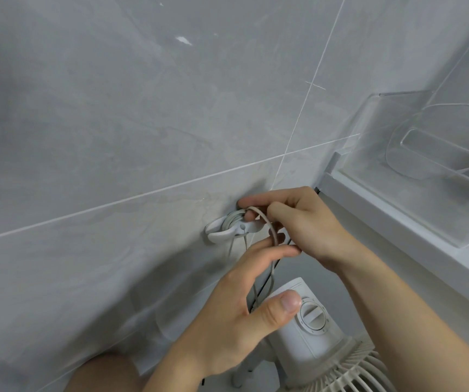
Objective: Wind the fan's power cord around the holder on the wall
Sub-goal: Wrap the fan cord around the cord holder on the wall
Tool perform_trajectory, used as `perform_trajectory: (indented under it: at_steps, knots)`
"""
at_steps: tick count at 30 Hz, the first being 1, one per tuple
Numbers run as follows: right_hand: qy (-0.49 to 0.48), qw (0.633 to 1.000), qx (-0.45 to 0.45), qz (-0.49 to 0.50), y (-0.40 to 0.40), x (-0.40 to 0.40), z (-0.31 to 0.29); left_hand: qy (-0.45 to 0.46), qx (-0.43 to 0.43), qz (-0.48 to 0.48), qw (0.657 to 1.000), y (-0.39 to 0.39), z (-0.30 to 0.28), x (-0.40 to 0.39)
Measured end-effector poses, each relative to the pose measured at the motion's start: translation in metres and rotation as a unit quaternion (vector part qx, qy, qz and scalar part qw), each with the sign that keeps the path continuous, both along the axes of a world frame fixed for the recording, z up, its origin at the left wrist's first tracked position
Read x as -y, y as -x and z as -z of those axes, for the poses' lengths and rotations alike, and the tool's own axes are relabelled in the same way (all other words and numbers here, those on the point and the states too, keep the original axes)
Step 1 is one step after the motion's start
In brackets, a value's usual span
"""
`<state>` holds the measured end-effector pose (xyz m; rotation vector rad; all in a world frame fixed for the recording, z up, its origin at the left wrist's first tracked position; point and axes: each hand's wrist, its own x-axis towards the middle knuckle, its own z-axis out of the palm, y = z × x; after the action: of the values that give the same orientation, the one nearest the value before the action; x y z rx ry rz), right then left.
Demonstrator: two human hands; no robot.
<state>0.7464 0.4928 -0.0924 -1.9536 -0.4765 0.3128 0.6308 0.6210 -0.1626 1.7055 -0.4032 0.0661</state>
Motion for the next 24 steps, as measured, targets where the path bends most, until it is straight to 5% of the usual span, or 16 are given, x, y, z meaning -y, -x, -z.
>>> perform_trajectory:
  at_steps: [6,13,19,24]
  knots:
    - [0.011,0.999,0.053,0.002,0.001,-0.003,0.004,0.067,0.026,-0.117,0.99,-0.001,0.005,0.003]
    - [-0.021,0.997,0.067,0.012,0.003,-0.01,0.005,0.119,0.065,-0.357,0.924,-0.009,0.015,-0.006]
    - [0.011,0.996,0.087,0.004,0.001,-0.008,0.008,0.022,0.011,-0.373,0.928,-0.007,0.012,-0.014]
    - [0.06,0.993,0.105,-0.007,0.005,-0.013,0.01,-0.153,0.001,-0.387,0.909,0.001,0.0,-0.019]
